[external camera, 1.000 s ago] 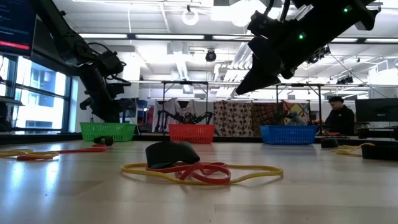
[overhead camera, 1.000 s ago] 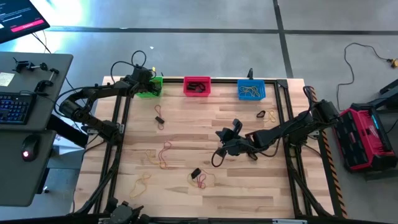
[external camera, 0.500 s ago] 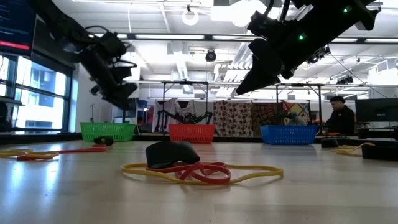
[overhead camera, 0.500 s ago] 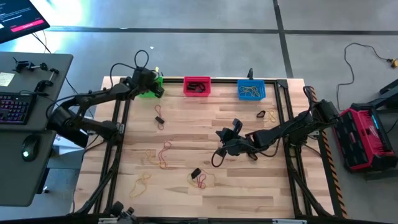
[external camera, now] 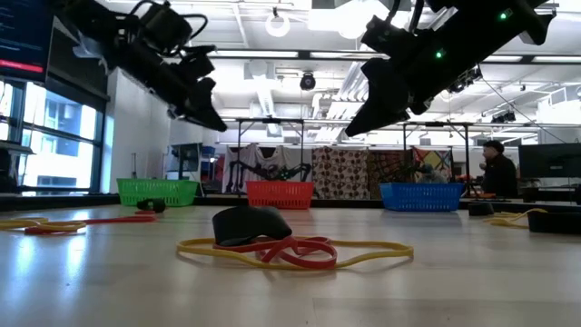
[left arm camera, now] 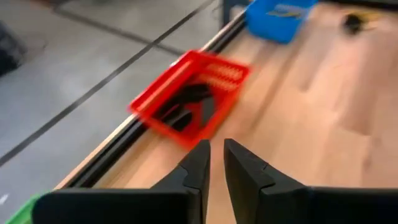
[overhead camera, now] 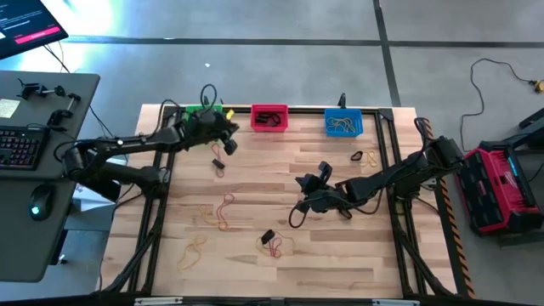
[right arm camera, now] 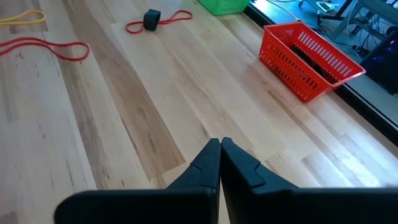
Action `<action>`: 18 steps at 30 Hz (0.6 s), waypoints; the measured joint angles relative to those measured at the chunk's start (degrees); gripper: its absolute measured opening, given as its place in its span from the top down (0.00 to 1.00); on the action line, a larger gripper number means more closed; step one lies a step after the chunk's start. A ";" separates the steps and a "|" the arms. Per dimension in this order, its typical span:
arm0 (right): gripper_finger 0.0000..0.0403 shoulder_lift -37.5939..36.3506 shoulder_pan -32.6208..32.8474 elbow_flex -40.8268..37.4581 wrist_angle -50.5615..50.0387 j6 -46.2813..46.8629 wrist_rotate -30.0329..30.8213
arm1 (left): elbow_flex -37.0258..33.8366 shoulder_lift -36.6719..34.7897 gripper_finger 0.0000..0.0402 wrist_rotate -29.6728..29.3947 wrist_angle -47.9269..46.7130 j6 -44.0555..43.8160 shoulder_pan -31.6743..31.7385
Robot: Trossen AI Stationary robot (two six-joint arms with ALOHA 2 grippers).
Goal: Sort rubber bands into baskets
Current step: Put the yellow rubber band into the blue bin
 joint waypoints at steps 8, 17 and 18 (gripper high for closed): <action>1.00 0.00 -0.01 0.00 0.02 0.40 0.43 | -8.42 -0.78 0.95 0.00 15.05 0.56 -8.84; 1.00 0.00 0.01 0.00 0.02 0.42 0.43 | -11.08 -5.42 0.95 5.48 5.52 1.10 -22.59; 1.00 0.00 -0.01 0.00 0.02 0.42 0.43 | -11.08 -6.22 0.95 6.29 3.60 0.00 -24.32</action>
